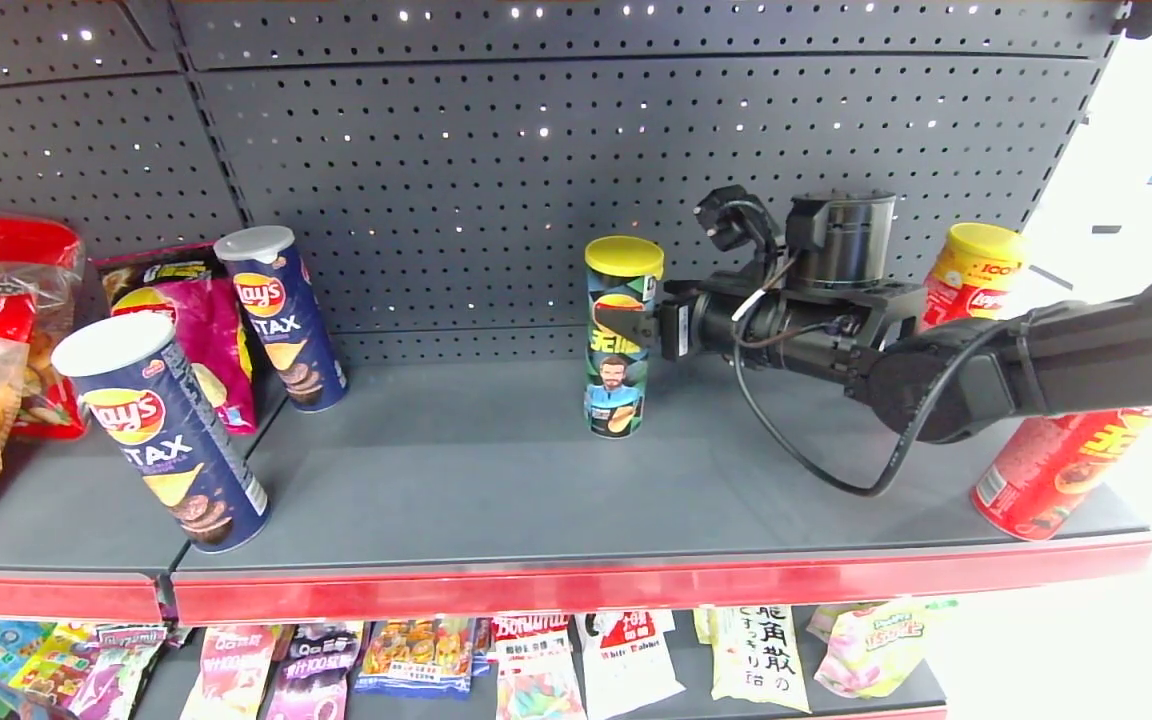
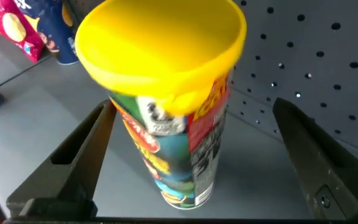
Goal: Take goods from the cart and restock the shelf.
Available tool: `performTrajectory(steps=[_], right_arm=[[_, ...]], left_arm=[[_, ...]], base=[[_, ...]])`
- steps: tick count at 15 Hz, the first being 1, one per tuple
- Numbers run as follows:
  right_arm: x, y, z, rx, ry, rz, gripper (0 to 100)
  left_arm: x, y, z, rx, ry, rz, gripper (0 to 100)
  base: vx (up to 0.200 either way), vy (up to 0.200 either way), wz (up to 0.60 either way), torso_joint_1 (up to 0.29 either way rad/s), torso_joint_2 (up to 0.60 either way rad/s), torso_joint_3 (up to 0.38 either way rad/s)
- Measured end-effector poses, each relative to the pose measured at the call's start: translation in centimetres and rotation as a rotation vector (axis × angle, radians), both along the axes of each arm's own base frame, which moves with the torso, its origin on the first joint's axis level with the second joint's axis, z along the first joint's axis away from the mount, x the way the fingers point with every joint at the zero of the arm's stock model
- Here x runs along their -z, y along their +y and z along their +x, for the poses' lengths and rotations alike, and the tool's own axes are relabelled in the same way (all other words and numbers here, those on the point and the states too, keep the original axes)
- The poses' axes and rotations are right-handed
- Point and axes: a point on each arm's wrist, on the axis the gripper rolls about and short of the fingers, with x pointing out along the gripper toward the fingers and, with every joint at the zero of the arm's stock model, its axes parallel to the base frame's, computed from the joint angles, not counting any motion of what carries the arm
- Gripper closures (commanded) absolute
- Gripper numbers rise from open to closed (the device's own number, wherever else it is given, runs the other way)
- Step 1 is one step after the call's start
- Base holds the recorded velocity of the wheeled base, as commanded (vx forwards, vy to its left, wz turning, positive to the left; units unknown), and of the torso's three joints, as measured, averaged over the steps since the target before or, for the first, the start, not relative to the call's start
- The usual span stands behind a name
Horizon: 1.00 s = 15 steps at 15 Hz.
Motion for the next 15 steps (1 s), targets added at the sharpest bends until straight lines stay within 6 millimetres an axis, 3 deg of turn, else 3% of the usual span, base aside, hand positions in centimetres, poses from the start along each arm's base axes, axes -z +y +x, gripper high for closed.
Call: performTrajectory(steps=[5,12,13,15], right_arm=[[0.1,0.6,0.8,-0.003,-0.010,0.006,0],[0.4,2.0,0.4,-0.038,-0.006,0.003,0],[0.5,2.1,0.5,-0.037,-0.006,0.003,100],[0.5,2.2,0.9,-0.022,-0.013,0.008,100]], left_arm=[[0.1,0.0,0.0,0.000,0.015,0.001,100],[0.2,0.0,-0.1,0.000,0.016,0.001,100],[0.2,0.0,0.0,0.001,0.016,0.001,100],[0.2,0.0,0.0,0.000,0.017,0.001,100]], base=[[0.000,0.000,0.00,0.000,0.00,0.000],[0.000,0.000,0.00,0.000,0.00,0.000],[0.000,0.000,0.00,0.000,0.00,0.000],[0.000,0.000,0.00,0.000,0.00,0.000]])
